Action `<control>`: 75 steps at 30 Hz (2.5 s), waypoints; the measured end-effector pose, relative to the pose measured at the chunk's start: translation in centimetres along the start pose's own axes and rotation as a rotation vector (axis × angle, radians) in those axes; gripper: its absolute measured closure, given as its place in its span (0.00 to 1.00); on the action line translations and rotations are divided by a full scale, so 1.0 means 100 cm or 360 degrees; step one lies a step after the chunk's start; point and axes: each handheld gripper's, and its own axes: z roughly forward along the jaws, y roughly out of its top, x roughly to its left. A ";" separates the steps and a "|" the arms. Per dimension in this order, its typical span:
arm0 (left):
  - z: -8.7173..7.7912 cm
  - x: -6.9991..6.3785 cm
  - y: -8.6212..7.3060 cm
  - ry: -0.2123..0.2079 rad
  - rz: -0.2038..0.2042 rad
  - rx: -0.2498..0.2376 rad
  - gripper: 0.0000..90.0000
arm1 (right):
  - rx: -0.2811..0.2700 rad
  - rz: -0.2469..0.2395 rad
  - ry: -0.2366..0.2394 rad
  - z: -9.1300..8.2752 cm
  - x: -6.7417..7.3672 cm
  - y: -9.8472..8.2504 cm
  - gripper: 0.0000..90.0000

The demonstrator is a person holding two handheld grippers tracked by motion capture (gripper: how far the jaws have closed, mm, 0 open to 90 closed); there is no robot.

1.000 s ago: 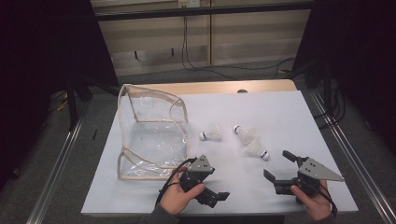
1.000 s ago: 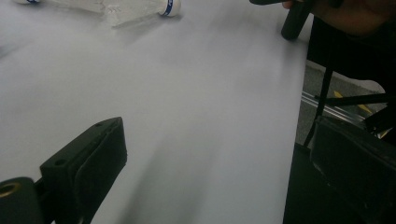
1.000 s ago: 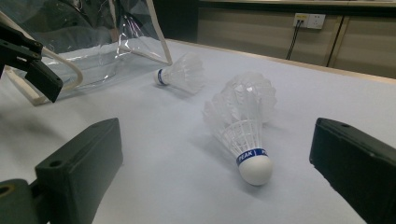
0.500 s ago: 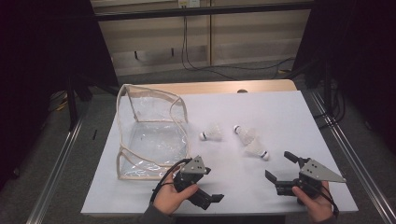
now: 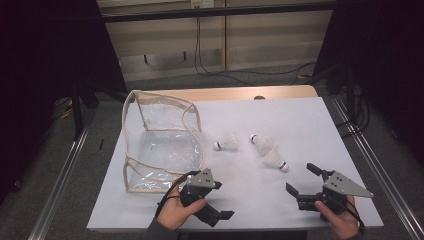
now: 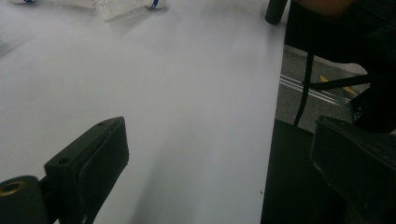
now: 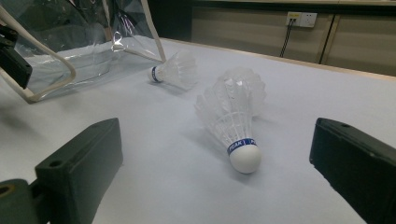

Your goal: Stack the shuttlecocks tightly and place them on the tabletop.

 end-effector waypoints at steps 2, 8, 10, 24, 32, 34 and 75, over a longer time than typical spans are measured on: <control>-0.003 0.000 -0.002 0.0024 -0.0015 -0.0008 0.04 | 0.0001 0.0002 0.0002 0.000 0.000 0.000 0.02; -0.018 0.001 -0.009 0.0070 -0.0001 -0.0027 0.04 | 0.0005 -0.0013 0.0029 0.005 0.003 0.001 0.02; -0.022 0.002 -0.012 0.0064 0.0014 -0.0026 0.05 | 0.0008 -0.0018 0.0034 0.006 0.004 0.001 0.02; -0.038 0.005 -0.024 0.0043 0.0003 -0.0041 0.09 | 0.0002 -0.0034 0.0068 0.014 0.007 0.005 0.02; -0.045 0.004 -0.029 0.0044 0.0007 -0.0048 0.10 | -0.0001 -0.0048 0.0077 0.014 0.010 0.007 0.02; -0.048 0.004 -0.030 0.0048 0.0008 -0.0046 0.10 | 0.0000 -0.0045 0.0079 0.014 0.010 0.006 0.02; -0.093 0.028 -0.059 0.0174 -0.0011 -0.0081 0.06 | 0.0006 -0.0056 0.0047 0.013 0.008 0.007 0.02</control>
